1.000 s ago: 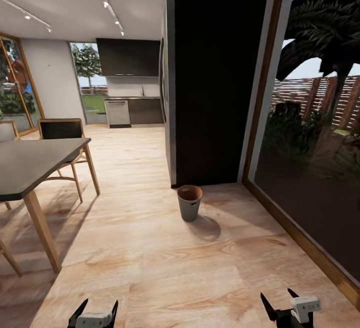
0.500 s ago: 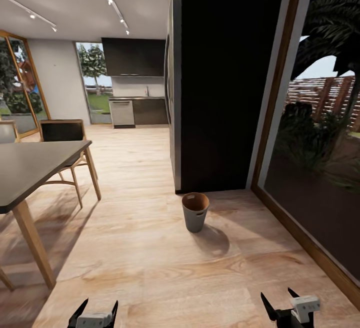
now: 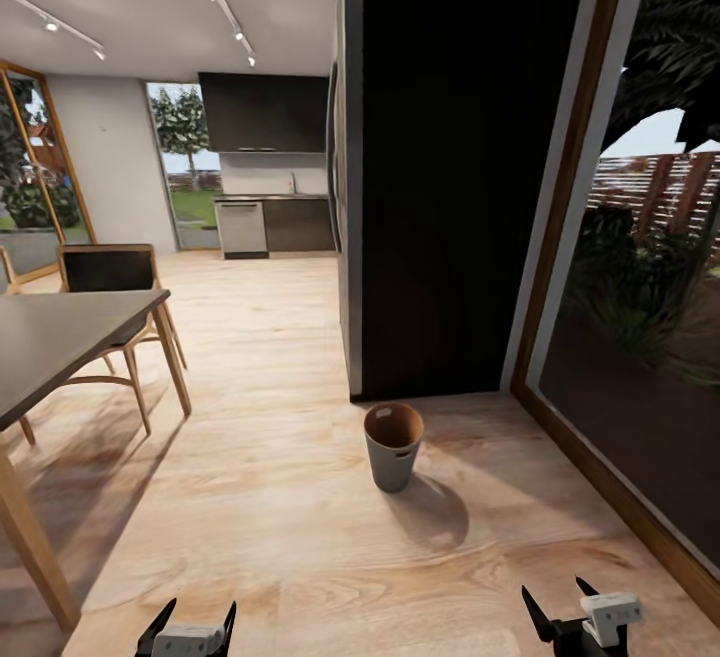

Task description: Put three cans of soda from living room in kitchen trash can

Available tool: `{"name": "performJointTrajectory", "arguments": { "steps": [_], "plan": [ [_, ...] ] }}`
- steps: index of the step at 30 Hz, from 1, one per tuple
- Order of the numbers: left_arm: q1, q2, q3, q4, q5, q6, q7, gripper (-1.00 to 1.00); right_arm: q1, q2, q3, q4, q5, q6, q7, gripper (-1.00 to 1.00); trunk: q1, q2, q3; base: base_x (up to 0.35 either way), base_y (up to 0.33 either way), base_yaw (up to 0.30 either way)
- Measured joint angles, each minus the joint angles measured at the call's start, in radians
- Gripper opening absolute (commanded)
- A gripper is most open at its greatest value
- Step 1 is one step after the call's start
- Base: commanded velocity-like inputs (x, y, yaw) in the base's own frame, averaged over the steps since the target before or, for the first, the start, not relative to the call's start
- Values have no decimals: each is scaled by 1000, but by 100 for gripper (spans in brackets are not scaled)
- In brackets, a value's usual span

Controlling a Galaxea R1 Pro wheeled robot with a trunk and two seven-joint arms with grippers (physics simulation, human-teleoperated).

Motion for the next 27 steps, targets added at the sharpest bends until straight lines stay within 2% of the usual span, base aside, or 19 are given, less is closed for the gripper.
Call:
{"name": "performJointTrajectory", "arguments": {
  "steps": [24,27],
  "plan": [
    [0,0,0,-1,0,0,0,100,0,1,2,1,1,1,1,100,0,0,0,322,0,0],
    [0,0,0,0,0,0,0,100,0,1,24,-40,1,31,2,100,0,0,0,323,0,0]
  ]
}}
